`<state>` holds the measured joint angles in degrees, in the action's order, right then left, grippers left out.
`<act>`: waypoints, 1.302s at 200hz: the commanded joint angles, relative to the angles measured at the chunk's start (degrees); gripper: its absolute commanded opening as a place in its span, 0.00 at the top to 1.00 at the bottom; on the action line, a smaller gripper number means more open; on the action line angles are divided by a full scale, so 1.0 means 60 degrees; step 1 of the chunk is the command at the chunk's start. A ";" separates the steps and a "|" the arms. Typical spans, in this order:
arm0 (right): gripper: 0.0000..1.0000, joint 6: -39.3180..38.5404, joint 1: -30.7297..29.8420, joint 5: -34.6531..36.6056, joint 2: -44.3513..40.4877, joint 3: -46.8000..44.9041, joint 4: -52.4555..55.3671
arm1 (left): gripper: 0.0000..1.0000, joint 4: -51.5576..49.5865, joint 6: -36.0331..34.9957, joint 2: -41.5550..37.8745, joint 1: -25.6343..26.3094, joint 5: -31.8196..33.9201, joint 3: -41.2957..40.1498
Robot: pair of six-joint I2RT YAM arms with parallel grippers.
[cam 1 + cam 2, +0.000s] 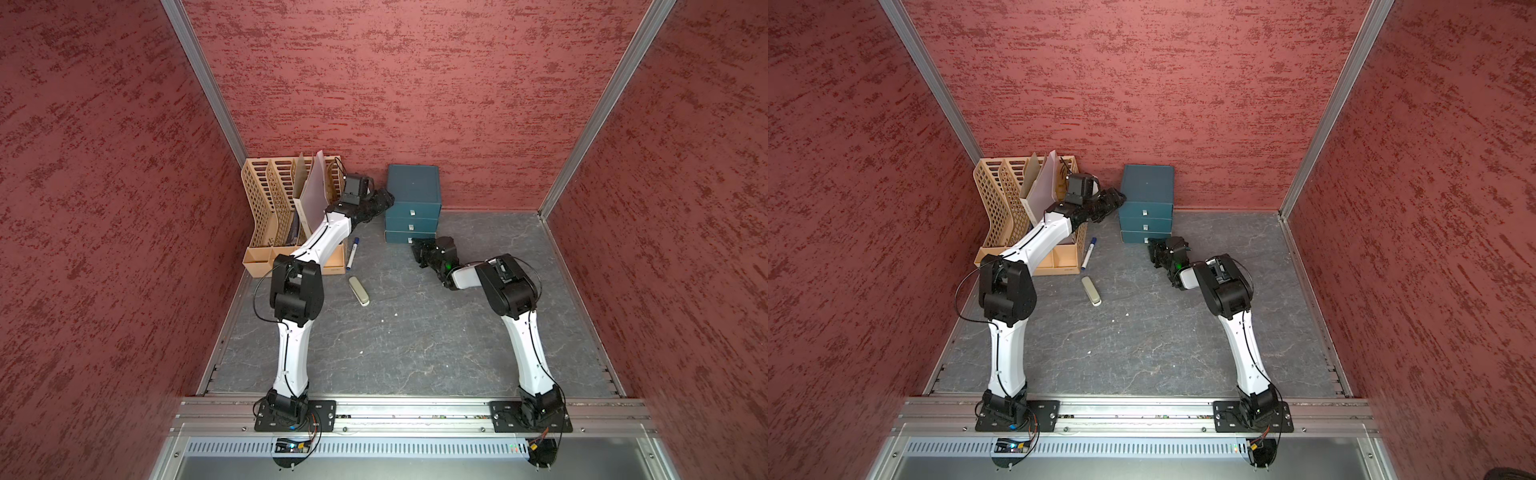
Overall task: Place the brooch boxes into the drawer by color
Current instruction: Close the drawer in the storage box, then reset both arms
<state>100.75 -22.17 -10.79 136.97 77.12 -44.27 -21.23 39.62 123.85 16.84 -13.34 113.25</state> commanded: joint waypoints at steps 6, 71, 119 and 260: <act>0.52 0.0111 0.0105 0.0378 -0.0859 -0.0825 0.0172 | 0.20 -0.0607 -0.0045 -0.0185 0.0181 -0.0132 0.0140; 0.38 -0.0801 0.0052 0.0180 -0.4056 -0.3642 0.1007 | 0.17 -0.0738 0.0128 -0.0513 0.0167 -0.0193 0.1024; 0.28 -0.3667 0.0713 0.0086 -0.7540 -0.5006 0.3965 | 0.13 -0.0473 0.0225 -0.2546 0.0117 0.0193 -0.0235; 0.01 -1.6375 0.1619 0.6681 -1.3605 -0.8768 0.3485 | 0.00 0.2860 -0.4477 -1.2374 0.1128 0.7882 -1.2303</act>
<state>14.35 -13.02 24.29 51.18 31.31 -7.07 -18.90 27.14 55.20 23.83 25.30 49.43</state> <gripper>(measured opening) 0.986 0.996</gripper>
